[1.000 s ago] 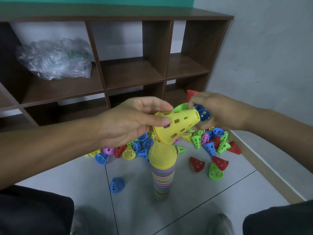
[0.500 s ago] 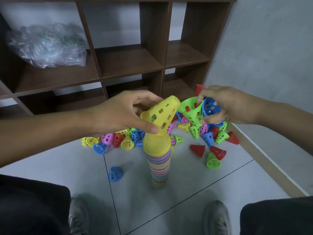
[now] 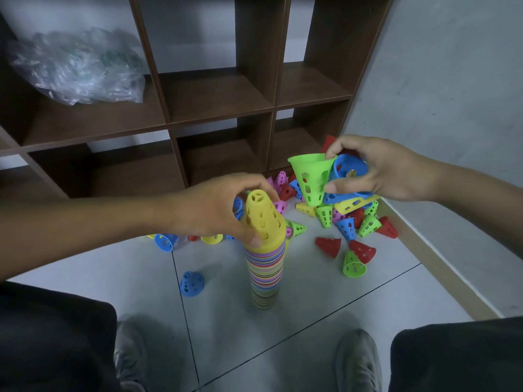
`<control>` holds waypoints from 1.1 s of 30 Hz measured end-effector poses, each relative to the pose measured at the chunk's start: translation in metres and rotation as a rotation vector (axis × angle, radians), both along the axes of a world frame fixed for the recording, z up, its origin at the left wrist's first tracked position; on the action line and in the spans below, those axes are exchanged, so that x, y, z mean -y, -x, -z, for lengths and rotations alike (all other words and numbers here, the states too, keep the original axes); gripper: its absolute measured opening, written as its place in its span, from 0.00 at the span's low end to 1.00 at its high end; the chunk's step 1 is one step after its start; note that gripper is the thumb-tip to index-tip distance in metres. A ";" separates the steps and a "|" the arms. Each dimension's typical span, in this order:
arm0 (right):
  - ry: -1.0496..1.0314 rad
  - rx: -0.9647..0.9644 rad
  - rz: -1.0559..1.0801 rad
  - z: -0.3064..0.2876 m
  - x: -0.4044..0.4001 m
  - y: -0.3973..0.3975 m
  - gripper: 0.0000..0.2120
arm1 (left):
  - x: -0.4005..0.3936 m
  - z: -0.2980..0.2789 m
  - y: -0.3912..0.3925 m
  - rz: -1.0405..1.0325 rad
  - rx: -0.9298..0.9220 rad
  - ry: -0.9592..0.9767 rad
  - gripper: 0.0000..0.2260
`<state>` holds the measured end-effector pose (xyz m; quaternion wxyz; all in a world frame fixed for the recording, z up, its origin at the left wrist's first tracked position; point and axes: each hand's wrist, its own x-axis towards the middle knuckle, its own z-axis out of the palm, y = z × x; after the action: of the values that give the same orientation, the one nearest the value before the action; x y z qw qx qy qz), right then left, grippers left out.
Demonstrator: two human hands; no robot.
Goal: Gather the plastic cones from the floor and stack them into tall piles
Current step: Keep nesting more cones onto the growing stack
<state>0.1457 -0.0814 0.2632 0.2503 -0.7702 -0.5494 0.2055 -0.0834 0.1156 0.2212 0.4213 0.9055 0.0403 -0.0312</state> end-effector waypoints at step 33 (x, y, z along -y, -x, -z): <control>-0.369 -0.439 0.101 -0.026 -0.044 0.053 0.37 | -0.008 -0.057 -0.026 -0.432 0.564 0.125 0.27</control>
<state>0.0928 -0.0377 0.2888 0.5091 -0.6752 -0.4710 0.2509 -0.0573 0.1238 0.2782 0.4671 0.8216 0.1111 0.3071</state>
